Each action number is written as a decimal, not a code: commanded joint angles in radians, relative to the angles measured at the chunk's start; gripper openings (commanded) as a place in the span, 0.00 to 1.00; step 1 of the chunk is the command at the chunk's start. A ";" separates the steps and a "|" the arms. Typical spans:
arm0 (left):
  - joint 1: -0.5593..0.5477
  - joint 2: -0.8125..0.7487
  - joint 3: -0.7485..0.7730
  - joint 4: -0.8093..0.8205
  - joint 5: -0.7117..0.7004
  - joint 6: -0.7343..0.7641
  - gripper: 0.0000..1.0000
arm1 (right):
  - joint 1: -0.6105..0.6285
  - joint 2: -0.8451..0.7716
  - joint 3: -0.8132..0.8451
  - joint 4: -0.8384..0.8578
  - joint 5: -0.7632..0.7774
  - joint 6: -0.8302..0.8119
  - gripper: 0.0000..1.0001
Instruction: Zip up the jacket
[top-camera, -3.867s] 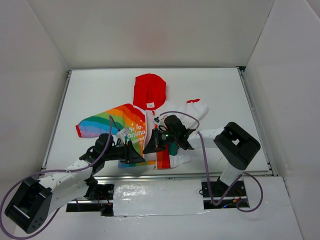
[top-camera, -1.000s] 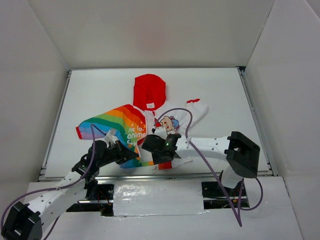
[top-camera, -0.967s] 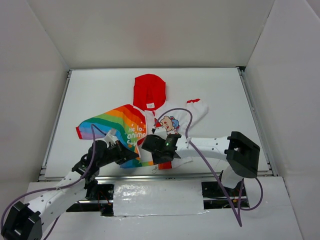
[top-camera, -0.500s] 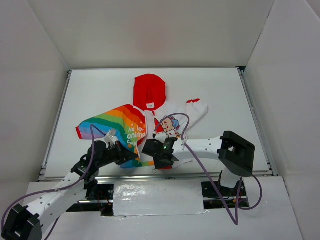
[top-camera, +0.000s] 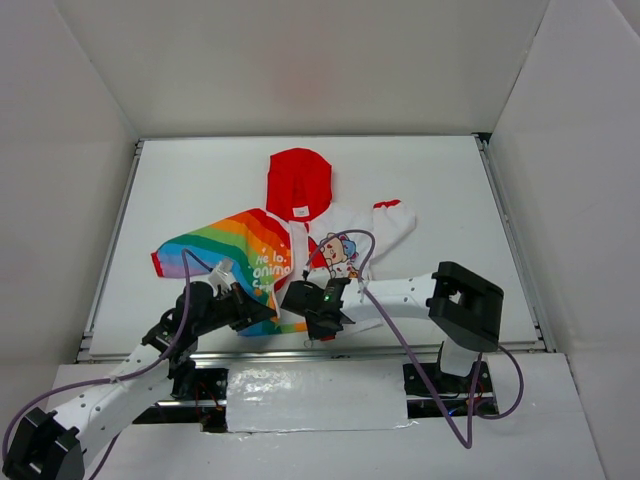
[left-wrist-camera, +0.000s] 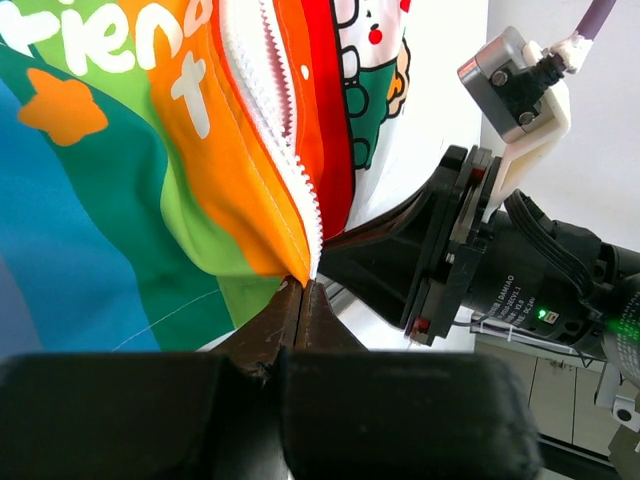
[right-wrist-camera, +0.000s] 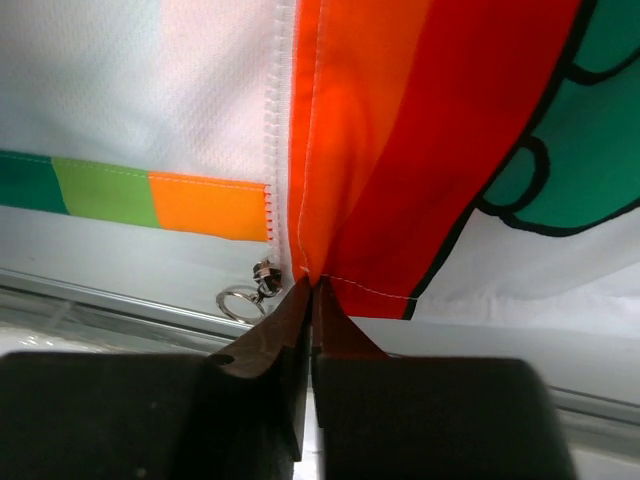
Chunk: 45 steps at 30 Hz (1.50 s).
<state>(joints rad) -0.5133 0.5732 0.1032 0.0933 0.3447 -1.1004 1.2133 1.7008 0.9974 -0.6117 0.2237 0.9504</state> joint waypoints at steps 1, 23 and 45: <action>-0.004 -0.003 0.041 0.010 0.014 0.020 0.00 | 0.011 0.045 -0.029 0.023 0.009 0.019 0.00; -0.004 0.119 -0.016 0.486 0.065 -0.021 0.00 | -0.118 -0.532 -0.465 0.803 -0.159 -0.183 0.00; -0.004 0.085 0.043 0.471 0.059 0.088 0.00 | -0.129 -0.629 -0.634 1.283 0.146 -0.449 0.00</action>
<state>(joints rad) -0.5133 0.6727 0.0994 0.5499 0.4126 -1.0626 1.0882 1.0824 0.3843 0.4789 0.2886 0.5404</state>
